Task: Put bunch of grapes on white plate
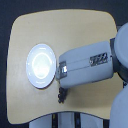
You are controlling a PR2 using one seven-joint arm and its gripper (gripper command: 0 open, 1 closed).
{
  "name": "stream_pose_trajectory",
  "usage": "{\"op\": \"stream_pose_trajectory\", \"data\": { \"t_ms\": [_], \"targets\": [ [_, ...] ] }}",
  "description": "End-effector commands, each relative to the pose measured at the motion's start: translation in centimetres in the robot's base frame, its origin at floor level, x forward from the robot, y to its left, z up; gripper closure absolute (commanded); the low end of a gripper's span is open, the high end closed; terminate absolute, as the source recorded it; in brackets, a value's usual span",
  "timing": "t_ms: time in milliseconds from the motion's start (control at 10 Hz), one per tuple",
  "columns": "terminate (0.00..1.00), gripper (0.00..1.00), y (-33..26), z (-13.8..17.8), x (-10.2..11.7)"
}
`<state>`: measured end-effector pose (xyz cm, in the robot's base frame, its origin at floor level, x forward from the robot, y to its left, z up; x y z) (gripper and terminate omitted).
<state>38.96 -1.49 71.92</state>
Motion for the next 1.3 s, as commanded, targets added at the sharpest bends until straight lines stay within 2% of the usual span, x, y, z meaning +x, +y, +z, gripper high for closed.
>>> {"op": "stream_pose_trajectory", "data": {
  "t_ms": [0,300,600,900,1200],
  "targets": [
    [0.00,1.00,-1.1,4.0,1.5],
    [0.00,1.00,-0.3,9.8,4.9],
    [0.00,1.00,1.1,13.7,8.1],
    [0.00,1.00,4.6,14.5,9.3],
    [0.00,1.00,10.2,13.6,10.0]
  ]
}}
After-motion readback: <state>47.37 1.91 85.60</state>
